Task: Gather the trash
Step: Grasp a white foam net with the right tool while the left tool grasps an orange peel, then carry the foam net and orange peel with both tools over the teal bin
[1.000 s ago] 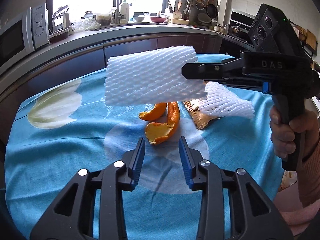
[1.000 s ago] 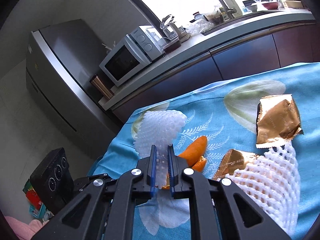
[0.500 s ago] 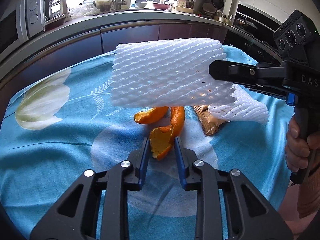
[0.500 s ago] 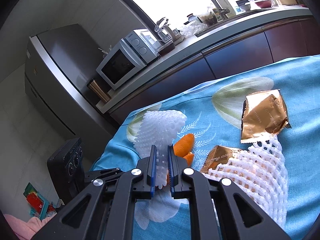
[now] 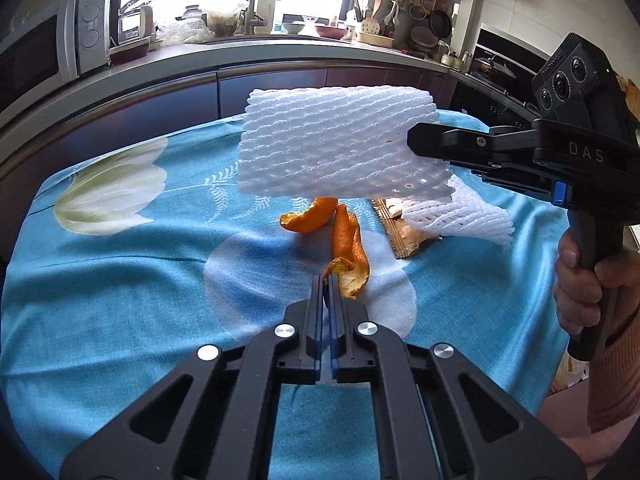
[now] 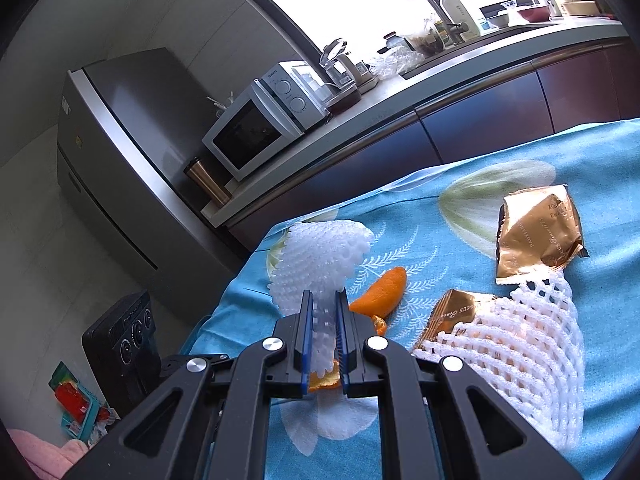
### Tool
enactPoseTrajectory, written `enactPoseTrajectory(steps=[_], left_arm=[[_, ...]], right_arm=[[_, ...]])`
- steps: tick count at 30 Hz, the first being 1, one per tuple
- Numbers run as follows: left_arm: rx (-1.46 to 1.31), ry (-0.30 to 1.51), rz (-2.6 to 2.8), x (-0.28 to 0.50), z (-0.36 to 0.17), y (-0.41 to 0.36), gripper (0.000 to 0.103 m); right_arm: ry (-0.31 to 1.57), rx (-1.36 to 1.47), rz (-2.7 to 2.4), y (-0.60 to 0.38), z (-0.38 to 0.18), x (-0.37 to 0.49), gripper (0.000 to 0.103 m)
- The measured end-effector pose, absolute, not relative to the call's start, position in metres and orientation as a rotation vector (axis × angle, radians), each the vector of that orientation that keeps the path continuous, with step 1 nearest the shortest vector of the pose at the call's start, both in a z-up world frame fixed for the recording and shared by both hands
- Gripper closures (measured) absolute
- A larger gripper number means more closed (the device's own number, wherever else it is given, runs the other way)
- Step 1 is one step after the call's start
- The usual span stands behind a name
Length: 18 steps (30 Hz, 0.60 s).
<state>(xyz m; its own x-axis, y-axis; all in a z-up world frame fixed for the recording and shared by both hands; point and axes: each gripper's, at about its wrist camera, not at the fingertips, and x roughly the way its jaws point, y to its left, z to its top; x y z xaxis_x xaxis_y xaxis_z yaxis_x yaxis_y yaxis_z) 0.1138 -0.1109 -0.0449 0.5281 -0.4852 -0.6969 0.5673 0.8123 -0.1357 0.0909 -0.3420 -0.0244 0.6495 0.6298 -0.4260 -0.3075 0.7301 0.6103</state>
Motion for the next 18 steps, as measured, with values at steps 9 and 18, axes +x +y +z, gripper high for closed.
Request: enactPoseTrajectory(steps=[9,18], left_arm=[[0.049,0.75,-0.561,0.088,-0.028,-0.055,0.1],[0.004,0.716,-0.46,0.064,-0.012,0.003,0.1]], right_arm=[[0.666,0.507,0.608,-0.321,-0.017,0.081,0.093],[0.69,0.497,0.672,-0.289,-0.017,0.08,0.093]])
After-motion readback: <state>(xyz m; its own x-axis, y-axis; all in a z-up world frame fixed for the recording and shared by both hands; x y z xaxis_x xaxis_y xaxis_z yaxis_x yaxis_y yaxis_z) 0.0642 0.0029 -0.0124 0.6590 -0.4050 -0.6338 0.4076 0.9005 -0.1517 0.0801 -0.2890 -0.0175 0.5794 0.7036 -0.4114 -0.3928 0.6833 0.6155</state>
